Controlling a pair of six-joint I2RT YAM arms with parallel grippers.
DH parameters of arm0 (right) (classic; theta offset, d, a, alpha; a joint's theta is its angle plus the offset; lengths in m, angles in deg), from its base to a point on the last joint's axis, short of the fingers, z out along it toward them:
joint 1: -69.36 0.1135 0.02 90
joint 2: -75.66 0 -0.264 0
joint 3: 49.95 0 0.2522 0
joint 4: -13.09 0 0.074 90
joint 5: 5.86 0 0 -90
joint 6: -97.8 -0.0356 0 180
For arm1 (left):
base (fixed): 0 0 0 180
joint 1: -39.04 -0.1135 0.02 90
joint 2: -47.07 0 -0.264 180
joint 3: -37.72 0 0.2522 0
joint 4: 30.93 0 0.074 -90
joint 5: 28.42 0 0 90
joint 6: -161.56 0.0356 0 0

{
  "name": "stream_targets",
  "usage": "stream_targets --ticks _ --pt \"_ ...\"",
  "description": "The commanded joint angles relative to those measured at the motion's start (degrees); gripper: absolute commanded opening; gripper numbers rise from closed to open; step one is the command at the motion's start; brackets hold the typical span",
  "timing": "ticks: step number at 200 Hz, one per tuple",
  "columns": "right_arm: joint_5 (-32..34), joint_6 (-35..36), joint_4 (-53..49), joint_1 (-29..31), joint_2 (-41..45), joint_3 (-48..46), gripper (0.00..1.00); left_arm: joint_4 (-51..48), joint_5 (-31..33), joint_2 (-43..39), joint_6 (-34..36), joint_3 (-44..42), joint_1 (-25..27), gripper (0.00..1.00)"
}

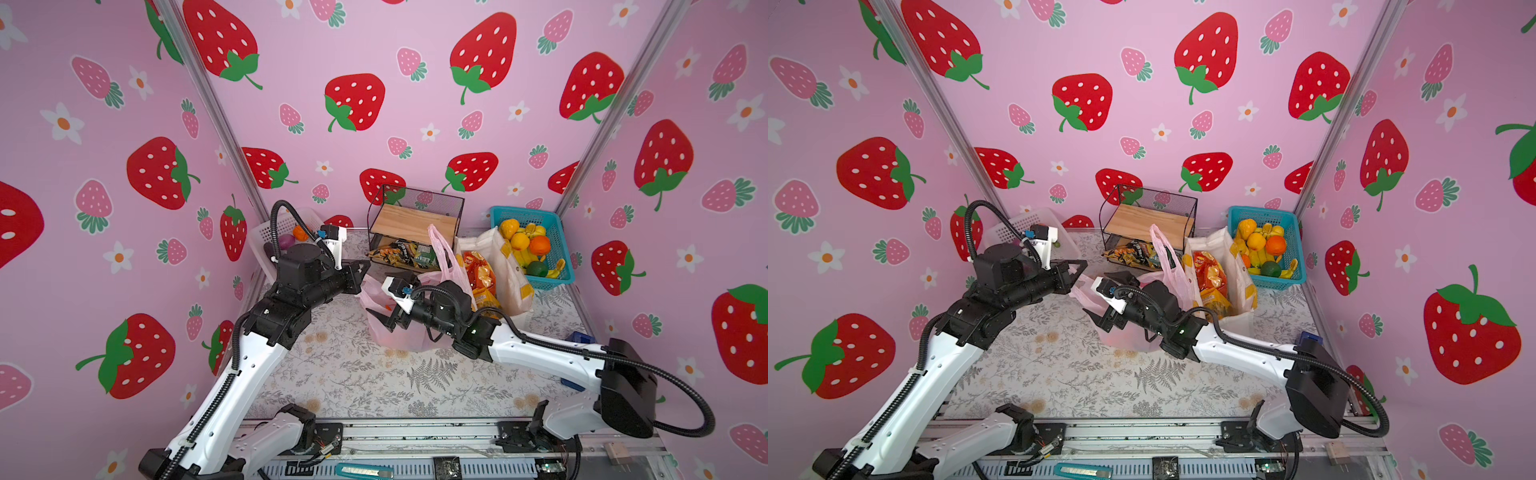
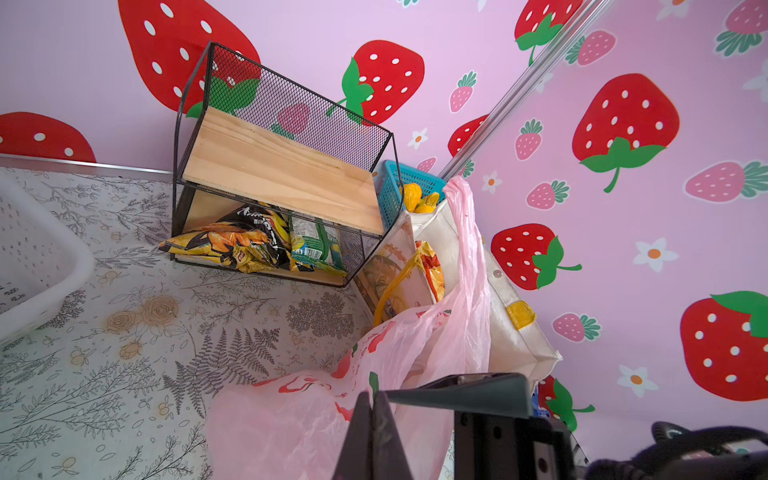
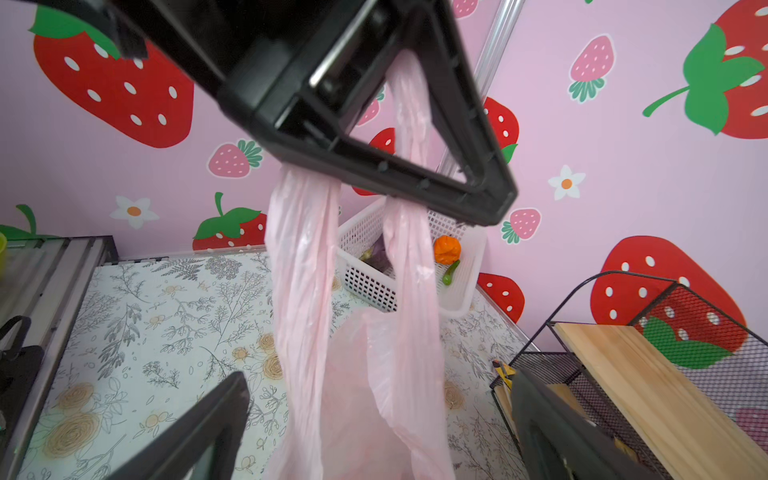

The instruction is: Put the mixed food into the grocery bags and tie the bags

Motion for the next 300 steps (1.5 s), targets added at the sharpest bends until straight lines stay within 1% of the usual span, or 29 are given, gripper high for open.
stream_targets --ticks 1,12,20,31,47,60,67,78,83,90,94,108,117,127,139,154,173,187,204,236,244,265,282,300 --pt "-3.0 -1.9 6.3 0.1 -2.2 1.3 1.00 -0.3 0.3 0.4 0.3 2.8 0.3 0.00" --pt "-2.1 -2.3 7.4 0.0 -3.3 0.9 0.95 -0.3 0.3 0.4 0.1 2.8 0.3 0.00" --pt "-1.8 -2.8 8.4 0.0 -4.4 0.7 0.87 -0.1 0.1 0.1 -0.1 2.8 0.3 0.00" --pt "-0.7 -3.8 9.9 0.0 -5.5 0.4 0.71 0.1 0.1 -0.1 -0.2 2.7 0.3 0.00" --pt "1.2 -5.7 11.8 -0.1 -6.6 -0.6 0.53 0.2 -0.4 -0.5 -0.1 2.7 0.3 0.00" --pt "1.2 -6.4 12.9 -0.2 -6.7 -1.6 0.30 -0.2 -0.4 -0.7 0.1 2.8 0.3 0.00" --pt "0.7 -6.7 13.2 -0.3 -6.7 -2.1 0.20 -0.4 -0.3 -0.8 0.1 2.9 0.3 0.00" --pt "-1.5 -7.2 13.0 -0.8 -6.5 -2.5 0.10 -1.0 -0.5 -0.9 0.2 3.3 0.3 0.00" --pt "-2.3 -7.5 12.8 -1.0 -6.4 -2.6 0.07 -1.2 -0.8 -0.9 0.5 3.5 0.3 0.00" --pt "-3.9 -7.8 12.5 -1.5 -6.0 -2.9 0.02 -1.9 -1.3 -0.9 1.0 3.9 0.3 0.04" --pt "-4.8 -7.9 12.5 -1.7 -5.9 -3.1 0.00 -2.5 -1.6 -0.9 1.4 4.2 0.2 0.11" --pt "-8.2 -8.3 12.5 -2.9 -4.5 -4.4 0.00 -4.5 -3.2 -1.0 3.6 5.4 0.0 0.26" --pt "-10.8 -8.7 12.5 -3.8 -3.8 -5.0 0.00 -5.3 -5.4 -1.2 5.7 5.8 -0.3 0.36" --pt "-14.7 -9.3 12.1 -5.0 -2.8 -5.6 0.00 -6.3 -7.8 -1.9 8.1 6.0 -0.4 0.51" --pt "-19.0 -10.3 11.9 -6.4 -1.8 -6.1 0.00 -7.3 -11.0 -3.3 11.8 6.0 -0.7 0.64" --pt "-23.0 -10.8 11.2 -7.7 -0.7 -6.5 0.00 -9.1 -14.9 -5.6 17.1 6.1 -1.3 0.75" --pt "-27.3 -11.7 10.8 -9.2 0.4 -6.8 0.00 -11.6 -19.0 -9.1 25.1 5.8 -2.9 0.84" --pt "-30.6 -12.5 10.8 -10.3 0.8 -6.5 0.00 -12.3 -22.0 -11.3 30.2 4.4 -4.1 0.87" --pt "-35.6 -13.2 10.8 -11.2 0.5 -5.6 0.00 -10.7 -24.8 -13.0 34.2 1.2 -4.3 0.88" --pt "-42.7 -11.8 7.8 -11.3 -1.0 -3.2 0.00 -7.7 -30.6 -12.5 40.2 -2.0 -5.5 0.88" --pt "-44.1 -12.0 7.8 -11.3 -1.3 -3.1 0.00 -7.4 -32.2 -11.9 41.0 -2.3 -6.2 0.86" --pt "-48.0 -12.2 7.7 -11.3 -1.7 -2.8 0.00 -6.5 -32.2 -10.0 41.8 -3.1 -6.6 0.82" --pt "-50.1 -12.0 6.6 -11.3 -2.3 -2.2 0.00 -5.4 -33.9 -8.2 40.8 -3.1 -6.7 0.78" --pt "-51.4 -11.4 4.9 -11.3 -2.9 -1.5 0.00 -3.8 -36.7 -6.3 38.3 -2.6 -6.8 0.72"
